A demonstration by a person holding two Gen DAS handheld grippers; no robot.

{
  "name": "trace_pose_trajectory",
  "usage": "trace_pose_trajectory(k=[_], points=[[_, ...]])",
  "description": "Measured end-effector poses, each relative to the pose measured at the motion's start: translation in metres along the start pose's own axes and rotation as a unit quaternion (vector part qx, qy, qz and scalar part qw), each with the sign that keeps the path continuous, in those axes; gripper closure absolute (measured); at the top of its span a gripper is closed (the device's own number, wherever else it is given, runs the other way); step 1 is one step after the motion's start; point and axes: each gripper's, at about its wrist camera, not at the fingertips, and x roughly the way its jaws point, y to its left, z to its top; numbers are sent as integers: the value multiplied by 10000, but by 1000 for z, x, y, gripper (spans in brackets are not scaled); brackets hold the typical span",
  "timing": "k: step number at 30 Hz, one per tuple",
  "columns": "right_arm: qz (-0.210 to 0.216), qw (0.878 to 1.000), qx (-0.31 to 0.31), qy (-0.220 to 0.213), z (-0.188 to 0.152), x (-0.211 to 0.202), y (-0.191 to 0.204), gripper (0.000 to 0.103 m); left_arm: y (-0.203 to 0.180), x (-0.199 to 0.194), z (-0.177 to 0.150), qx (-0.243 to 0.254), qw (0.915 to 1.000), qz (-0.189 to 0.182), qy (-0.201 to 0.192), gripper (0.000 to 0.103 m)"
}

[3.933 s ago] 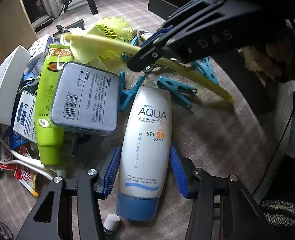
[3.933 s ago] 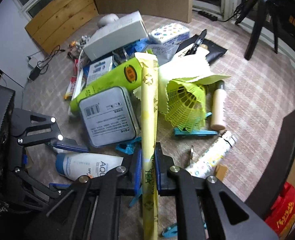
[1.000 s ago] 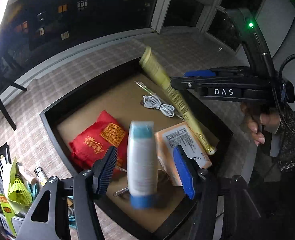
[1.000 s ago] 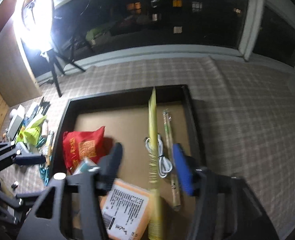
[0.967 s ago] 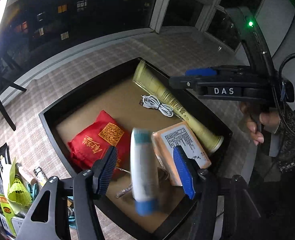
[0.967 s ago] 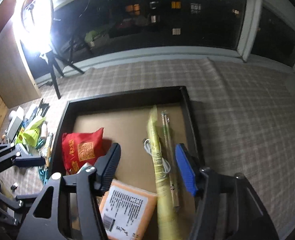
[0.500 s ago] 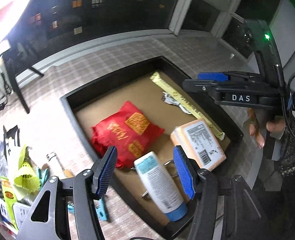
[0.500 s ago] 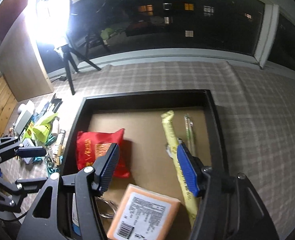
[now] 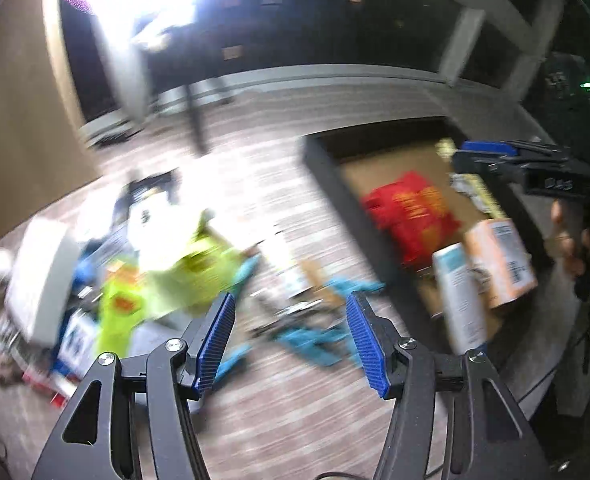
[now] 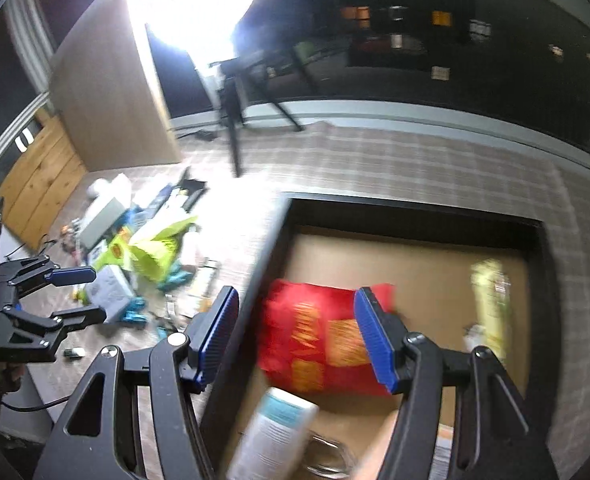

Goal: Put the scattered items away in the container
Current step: 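Grasp the green cloth with the left tool while the right grasps the yellow shuttlecock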

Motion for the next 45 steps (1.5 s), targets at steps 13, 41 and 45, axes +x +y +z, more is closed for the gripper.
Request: trace_pose_trajectory(k=[13, 41, 45], points=[[841, 9893, -1063, 545, 36, 70, 111, 44, 81, 2, -37, -548, 9978, 330, 160, 50], [895, 9734, -1715, 1227, 26, 161, 146, 80, 66, 79, 30, 603, 9961, -177, 614, 78], [887, 9747, -1650, 1215, 25, 162, 144, 91, 68, 79, 30, 487, 9964, -261, 640, 95]])
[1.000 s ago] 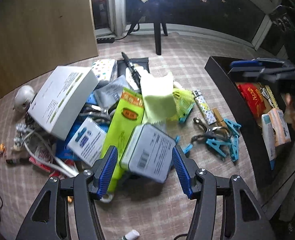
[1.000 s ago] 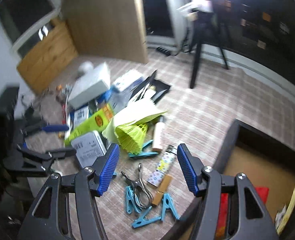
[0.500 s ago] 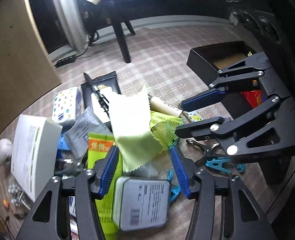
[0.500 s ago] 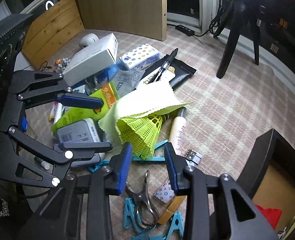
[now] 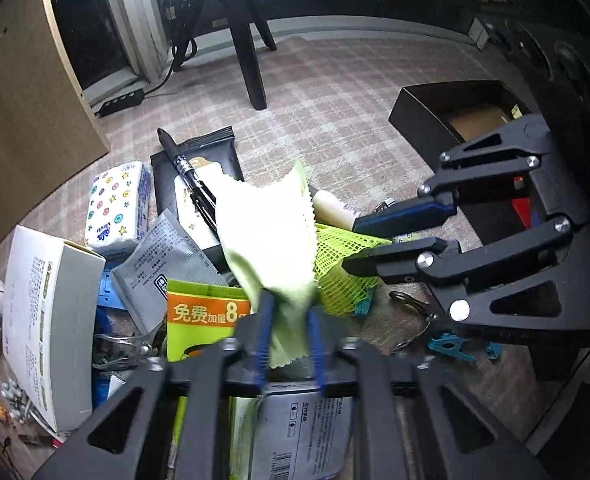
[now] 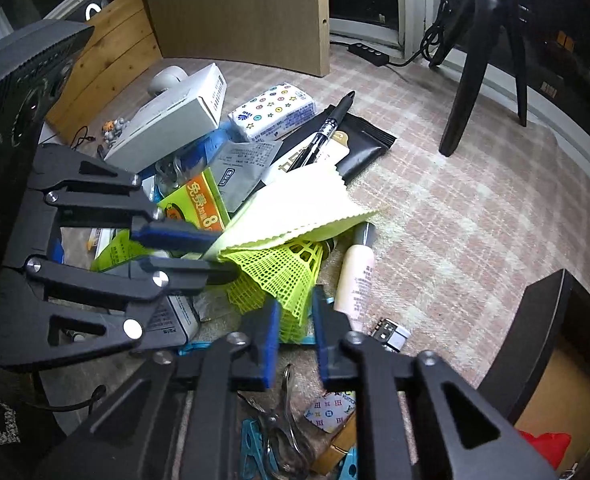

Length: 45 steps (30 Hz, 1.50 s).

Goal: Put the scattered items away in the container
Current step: 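Grasp the green cloth with the left tool while the right grasps the yellow shuttlecock, then carry the cloth and shuttlecock over the tray and open both tools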

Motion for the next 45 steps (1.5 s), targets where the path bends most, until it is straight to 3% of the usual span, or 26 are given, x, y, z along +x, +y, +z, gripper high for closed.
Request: trace_pose_trajectory(k=[2, 14, 25, 32, 39, 45], points=[[-14, 10000, 51, -13, -1, -1, -2, 95, 0, -3, -1, -2, 10000, -11, -33, 100], [-197, 9990, 239, -324, -8, -24, -7, 101, -2, -41, -2, -80, 9991, -68, -400, 102], [-352, 9924, 560, -1042, -22, -98, -24, 101, -17, -90, 11, -36, 9960, -118, -889, 102], [-750, 9804, 1195, -1377, -55, -152, -70, 101, -59, -100, 39, 214, 9926, -386, -1133, 102], [-1300, 9607, 1921, -1522, -112, -202, -124, 101, -129, -91, 76, 637, 9867, -831, -1243, 102], [-1510, 9467, 2342, -1614, -149, -226, -152, 99, -181, -81, 105, 951, 9821, -983, -1295, 101]])
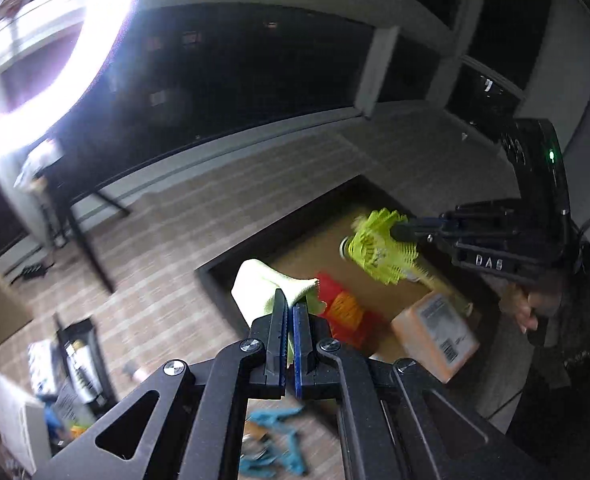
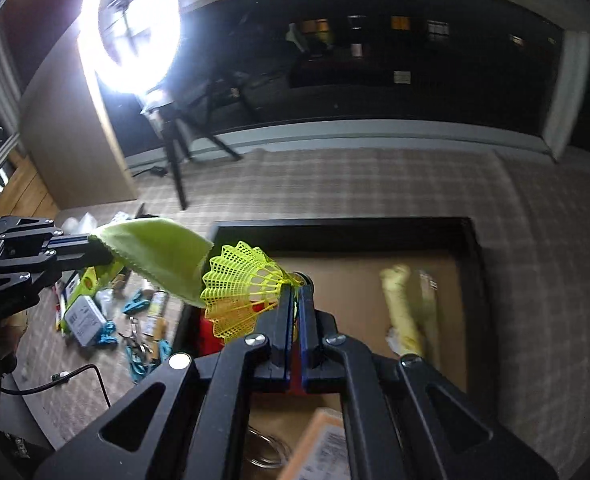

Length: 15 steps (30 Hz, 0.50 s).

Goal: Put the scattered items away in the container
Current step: 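Carry the cloth and shuttlecock over the tray and open both tools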

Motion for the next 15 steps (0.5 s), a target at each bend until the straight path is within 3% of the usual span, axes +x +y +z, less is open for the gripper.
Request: trace_pose_trajectory(k=[1, 2, 3, 4, 9, 15], points=[[3, 9999, 85, -55, -1, -3, -5, 90, -5, 4, 4, 25, 10000, 14, 3, 97], [18, 9998, 189, -74, -1, -5, -10, 80, -10, 8, 8, 18, 10000, 29, 42, 80], [-20, 9995, 307, -74, -2, -7, -15, 48, -12, 12, 12, -2, 10000, 52, 69, 66], [-138, 9991, 401, -98, -2, -9, -19, 24, -14, 13, 15, -39, 9999, 118, 18, 43], [-422, 9982, 352, -254, -2, -17, -21, 23, -20, 9, 18, 57, 9998, 165, -125, 39], [-376, 9983, 397, -183, -3, -13, -22, 23, -14, 6, 13, 15, 9997, 240, -74, 40]])
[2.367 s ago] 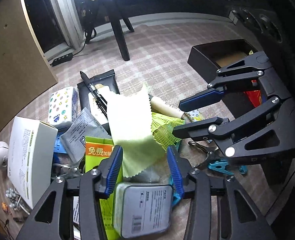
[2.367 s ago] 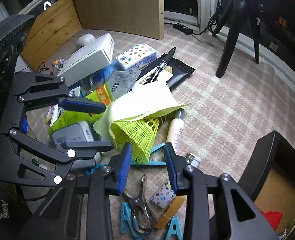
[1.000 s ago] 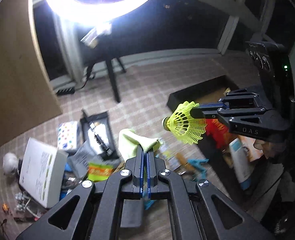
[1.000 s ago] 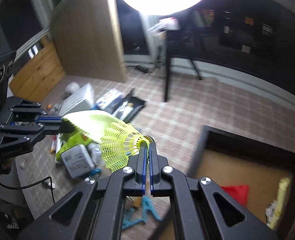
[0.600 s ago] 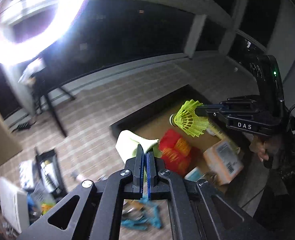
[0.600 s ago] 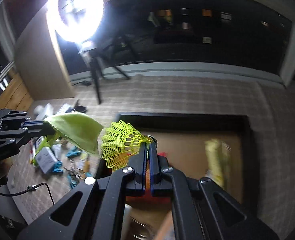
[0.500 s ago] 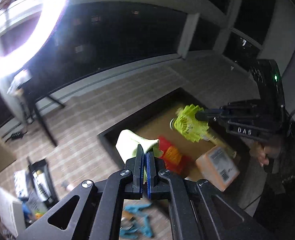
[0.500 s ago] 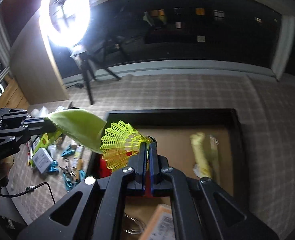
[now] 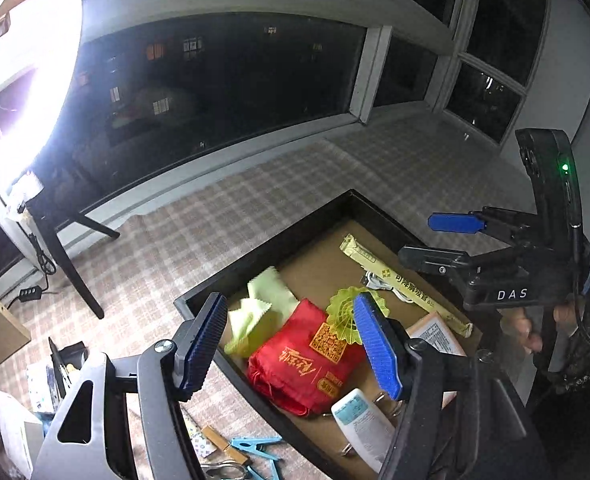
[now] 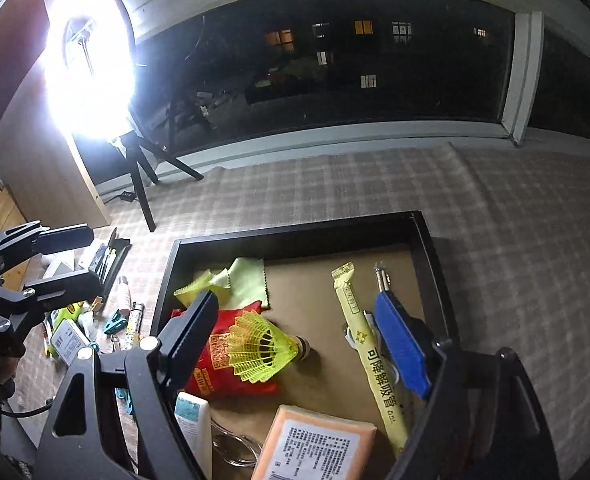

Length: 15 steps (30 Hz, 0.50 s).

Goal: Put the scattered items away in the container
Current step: 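Carry the cloth and shuttlecock over the tray and open both tools, then grasp the green glue stick with the left tool while the right grasps the grey tin box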

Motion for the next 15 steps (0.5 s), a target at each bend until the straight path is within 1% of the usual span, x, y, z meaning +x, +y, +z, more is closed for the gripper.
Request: trace_pose_trajectory(k=[4, 8, 13, 15], points=[[12, 10000, -41, 15, -2, -1, 7, 23, 9, -11, -6, -101, 9999, 46, 23, 40], [27, 9998, -181, 14, -4, -2, 19, 23, 24, -29, -16, -195, 9996, 221, 7, 41], [408, 9988, -260, 60, -9, -4, 39, 23, 52, -61, -38, -437, 9974, 566, -1, 41], [506, 9979, -384, 111, -12, -3, 52, 23, 66, -79, -53, -541, 9957, 756, -9, 41]])
